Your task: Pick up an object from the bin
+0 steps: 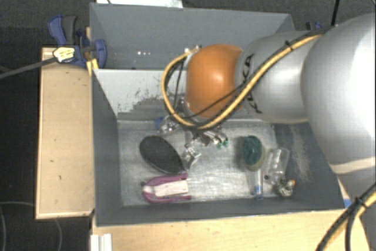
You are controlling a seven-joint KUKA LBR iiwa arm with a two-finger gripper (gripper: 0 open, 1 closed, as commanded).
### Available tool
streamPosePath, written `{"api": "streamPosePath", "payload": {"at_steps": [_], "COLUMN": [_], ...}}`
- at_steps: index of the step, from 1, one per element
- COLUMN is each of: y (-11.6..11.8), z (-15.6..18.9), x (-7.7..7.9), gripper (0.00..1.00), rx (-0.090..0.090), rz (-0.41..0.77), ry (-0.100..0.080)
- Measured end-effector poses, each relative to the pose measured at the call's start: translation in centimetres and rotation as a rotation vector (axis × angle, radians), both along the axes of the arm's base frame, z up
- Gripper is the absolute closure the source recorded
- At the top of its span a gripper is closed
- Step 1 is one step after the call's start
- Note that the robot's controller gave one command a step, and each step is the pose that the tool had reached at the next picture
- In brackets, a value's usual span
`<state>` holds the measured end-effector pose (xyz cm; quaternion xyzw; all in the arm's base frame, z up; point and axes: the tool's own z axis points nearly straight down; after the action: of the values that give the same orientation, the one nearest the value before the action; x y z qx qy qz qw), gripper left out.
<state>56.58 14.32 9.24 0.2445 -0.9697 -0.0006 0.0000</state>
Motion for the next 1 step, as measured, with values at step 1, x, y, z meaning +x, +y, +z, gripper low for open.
{"api": "streamPosePath", "payload": {"at_steps": [1], "y": [-2.40], "z": [5.16], "x": [-1.47], "gripper": [0.00], "rx": [-0.001], "rz": [0.373], "ry": [-0.007]}}
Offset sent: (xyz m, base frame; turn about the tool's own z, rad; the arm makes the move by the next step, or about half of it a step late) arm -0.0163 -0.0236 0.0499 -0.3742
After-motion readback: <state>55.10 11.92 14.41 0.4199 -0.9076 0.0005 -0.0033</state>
